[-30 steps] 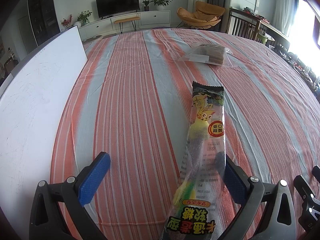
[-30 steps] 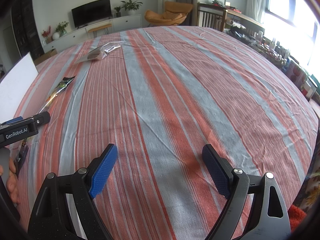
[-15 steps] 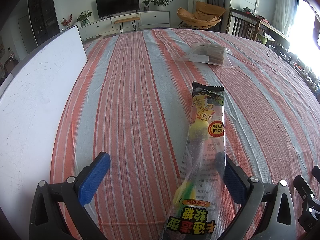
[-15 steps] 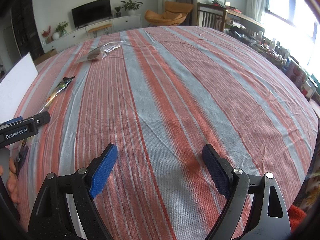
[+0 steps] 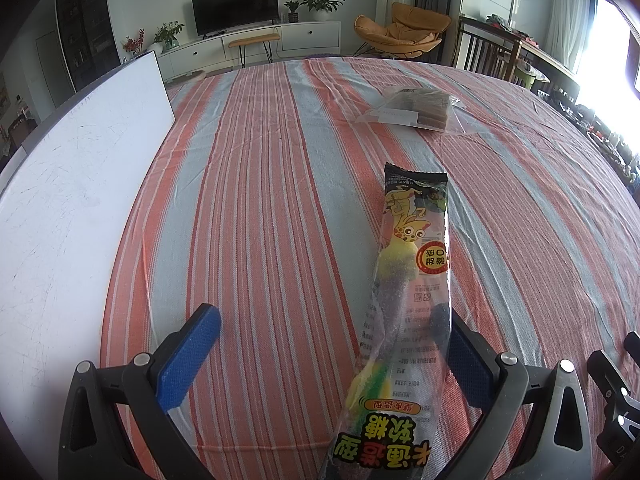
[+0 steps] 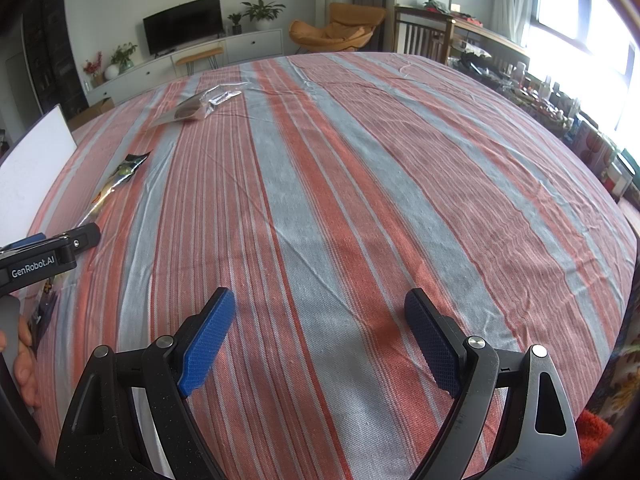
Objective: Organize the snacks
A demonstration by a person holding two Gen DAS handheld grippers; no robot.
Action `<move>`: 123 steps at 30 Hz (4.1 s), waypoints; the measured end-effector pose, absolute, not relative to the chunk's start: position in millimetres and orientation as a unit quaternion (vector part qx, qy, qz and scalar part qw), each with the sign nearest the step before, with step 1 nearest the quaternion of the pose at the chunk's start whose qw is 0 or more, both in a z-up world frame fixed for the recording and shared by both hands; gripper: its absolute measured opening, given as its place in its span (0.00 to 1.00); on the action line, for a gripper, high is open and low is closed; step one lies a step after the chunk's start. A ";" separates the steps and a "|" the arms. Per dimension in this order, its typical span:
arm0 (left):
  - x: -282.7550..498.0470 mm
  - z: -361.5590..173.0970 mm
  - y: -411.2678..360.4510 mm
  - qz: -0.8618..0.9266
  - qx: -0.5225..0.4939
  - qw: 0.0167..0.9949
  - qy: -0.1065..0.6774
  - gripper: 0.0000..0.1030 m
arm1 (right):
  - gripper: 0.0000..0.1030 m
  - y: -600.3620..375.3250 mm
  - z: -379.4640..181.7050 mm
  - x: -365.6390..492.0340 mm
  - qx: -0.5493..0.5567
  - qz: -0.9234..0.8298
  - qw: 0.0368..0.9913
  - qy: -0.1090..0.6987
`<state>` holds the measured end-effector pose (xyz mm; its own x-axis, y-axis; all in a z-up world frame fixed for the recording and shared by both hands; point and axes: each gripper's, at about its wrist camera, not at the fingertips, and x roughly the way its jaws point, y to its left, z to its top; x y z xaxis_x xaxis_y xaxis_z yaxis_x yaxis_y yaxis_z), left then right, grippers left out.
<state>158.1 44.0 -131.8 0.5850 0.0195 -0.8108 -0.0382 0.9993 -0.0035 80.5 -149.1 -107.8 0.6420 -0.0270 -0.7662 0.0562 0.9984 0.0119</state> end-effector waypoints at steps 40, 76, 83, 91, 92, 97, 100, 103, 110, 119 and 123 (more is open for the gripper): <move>158.7 -131.6 44.1 0.016 -0.011 0.890 0.455 1.00 | 0.52 -49.0 -95.3 330.3 -0.036 0.079 0.836 0.542; 158.1 -132.0 44.1 0.016 -0.011 0.891 0.454 1.00 | 0.88 -153.8 -109.1 84.9 0.003 0.008 0.900 0.435; 158.2 -132.0 44.0 0.016 -0.011 0.891 0.454 1.00 | 0.88 -153.8 -109.3 85.2 0.003 0.008 0.901 0.435; 158.2 -132.0 44.0 0.016 -0.011 0.891 0.454 1.00 | 0.88 -153.7 -109.4 85.1 0.003 0.008 0.901 0.434; 158.3 -132.0 44.0 0.016 -0.011 0.891 0.454 1.00 | 0.88 -153.6 -109.4 84.8 0.003 0.008 0.901 0.434; 158.1 -132.1 44.0 0.016 -0.011 0.891 0.454 1.00 | 0.88 -153.7 -109.4 85.2 0.003 0.008 0.901 0.434; 158.1 -132.1 44.0 0.016 -0.011 0.891 0.454 1.00 | 0.88 -153.7 -109.4 85.3 0.003 0.008 0.901 0.434; 158.3 -132.0 43.9 0.016 -0.011 0.891 0.454 1.00 | 0.88 -153.8 -109.4 85.4 0.003 0.008 0.901 0.434; 158.3 -132.1 43.9 0.016 -0.011 0.891 0.454 1.00 | 0.88 -153.8 -109.5 85.2 0.003 0.008 0.901 0.434; 158.3 -132.1 43.8 0.016 -0.011 0.891 0.454 1.00 | 0.88 -153.8 -109.6 85.6 0.003 0.008 0.901 0.434; 158.1 -132.1 43.9 0.016 -0.011 0.891 0.454 1.00 | 0.88 -153.7 -109.7 85.6 0.003 0.008 0.901 0.434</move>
<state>158.1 43.9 -132.1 0.5870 0.0187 -0.8094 -0.0385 0.9992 -0.0048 85.6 -153.8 -109.7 0.6232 0.0162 -0.7819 -0.0112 0.9999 0.0117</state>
